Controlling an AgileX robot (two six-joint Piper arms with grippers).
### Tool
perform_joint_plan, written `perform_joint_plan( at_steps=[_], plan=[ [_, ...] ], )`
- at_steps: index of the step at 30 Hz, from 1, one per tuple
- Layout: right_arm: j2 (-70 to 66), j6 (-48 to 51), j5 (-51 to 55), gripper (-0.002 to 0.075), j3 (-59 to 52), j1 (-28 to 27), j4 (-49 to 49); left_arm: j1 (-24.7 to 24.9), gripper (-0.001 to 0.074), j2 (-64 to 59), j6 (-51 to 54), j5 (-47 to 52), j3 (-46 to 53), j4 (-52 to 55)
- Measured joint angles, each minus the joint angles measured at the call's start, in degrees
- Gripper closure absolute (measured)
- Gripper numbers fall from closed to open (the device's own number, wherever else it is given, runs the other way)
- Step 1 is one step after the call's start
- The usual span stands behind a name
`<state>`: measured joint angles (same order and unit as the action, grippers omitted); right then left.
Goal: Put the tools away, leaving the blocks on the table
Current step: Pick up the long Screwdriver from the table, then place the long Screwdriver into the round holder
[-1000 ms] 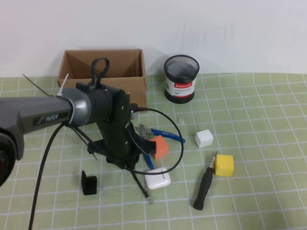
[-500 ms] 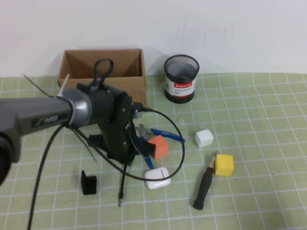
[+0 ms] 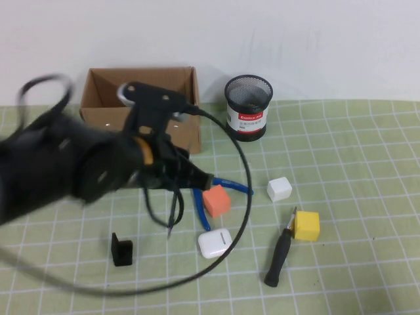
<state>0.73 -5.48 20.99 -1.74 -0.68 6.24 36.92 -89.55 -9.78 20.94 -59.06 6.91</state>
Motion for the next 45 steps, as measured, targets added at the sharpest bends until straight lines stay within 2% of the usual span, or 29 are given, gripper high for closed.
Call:
perform_joint_plan(
  at_steps=[7,10,13,24,30,36,45],
  plan=[
    [0.00,0.00,0.00,0.0736,0.00,0.00,0.00,-0.21,0.0680,4.41,0.89,-37.69,14.87,0.24],
    [0.00,0.00,0.00,0.0736,0.00,0.00,0.00,-0.39,0.0680,1.49,0.89,-49.28,15.37,0.49],
    [0.00,0.00,0.00,0.0736,0.00,0.00,0.00,-0.99,0.0680,-2.52,0.89,-55.17,12.49,0.86],
    [0.00,0.00,0.00,0.0736,0.00,0.00,0.00,-3.80,0.0680,-22.28,-2.46,-57.66,-12.96,2.90],
    [0.00,0.00,0.00,0.0736,0.00,0.00,0.00,-4.88,0.0680,-30.85,-4.26,-57.66,-23.02,3.91],
    [0.00,0.00,0.00,0.0736,0.00,0.00,0.00,-5.78,0.0680,-36.28,-4.48,-57.37,-29.20,3.91],
    [0.00,0.00,0.00,0.0736,0.00,0.00,0.00,-5.78,0.0680,-38.97,-1.93,-54.10,-31.19,4.14]
  ],
)
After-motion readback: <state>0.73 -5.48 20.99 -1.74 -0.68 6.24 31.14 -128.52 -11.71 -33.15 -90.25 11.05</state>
